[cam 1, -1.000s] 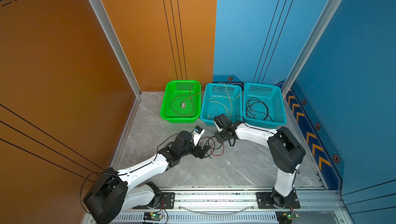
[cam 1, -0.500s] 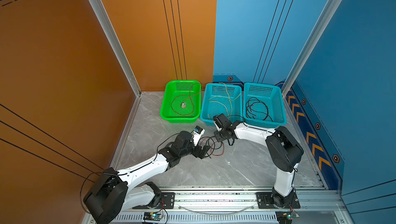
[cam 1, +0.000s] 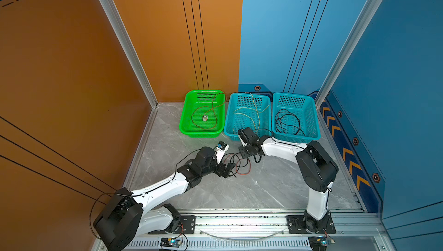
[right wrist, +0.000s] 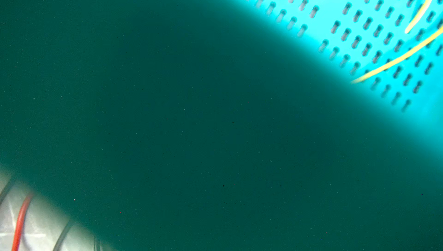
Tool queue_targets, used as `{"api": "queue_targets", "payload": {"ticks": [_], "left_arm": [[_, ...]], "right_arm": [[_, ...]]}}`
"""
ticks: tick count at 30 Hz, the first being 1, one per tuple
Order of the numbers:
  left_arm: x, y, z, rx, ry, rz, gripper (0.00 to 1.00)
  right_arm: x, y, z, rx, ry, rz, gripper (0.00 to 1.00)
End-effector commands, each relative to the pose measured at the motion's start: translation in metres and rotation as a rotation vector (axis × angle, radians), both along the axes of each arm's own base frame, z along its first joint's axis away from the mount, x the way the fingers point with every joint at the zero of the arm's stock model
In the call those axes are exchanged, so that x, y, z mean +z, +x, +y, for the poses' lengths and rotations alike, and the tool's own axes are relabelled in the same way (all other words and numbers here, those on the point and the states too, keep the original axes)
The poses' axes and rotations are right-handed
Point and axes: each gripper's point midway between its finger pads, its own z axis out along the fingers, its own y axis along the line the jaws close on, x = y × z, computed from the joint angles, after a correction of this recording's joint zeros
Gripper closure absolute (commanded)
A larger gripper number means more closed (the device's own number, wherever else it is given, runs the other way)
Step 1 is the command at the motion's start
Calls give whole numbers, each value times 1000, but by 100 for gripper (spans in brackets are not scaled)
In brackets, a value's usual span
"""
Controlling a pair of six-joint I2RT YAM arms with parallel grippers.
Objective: Untangle and sort cables by color
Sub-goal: Untie the cable.
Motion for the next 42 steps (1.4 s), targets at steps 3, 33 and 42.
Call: {"api": "queue_targets", "payload": {"ticks": [3,33,42], "left_arm": [[-3,-4,0,-5,4,12,2],[-3,-4,-5,-15,2,19,2],[-4,-4,-5,-17,3,19,3]], "right_arm": [[-20,-23,-9,28,-33,84,75],[-35,-53,-16,72,-59,119,80],[-36,-53,-17,70,-60,109,85]]}}
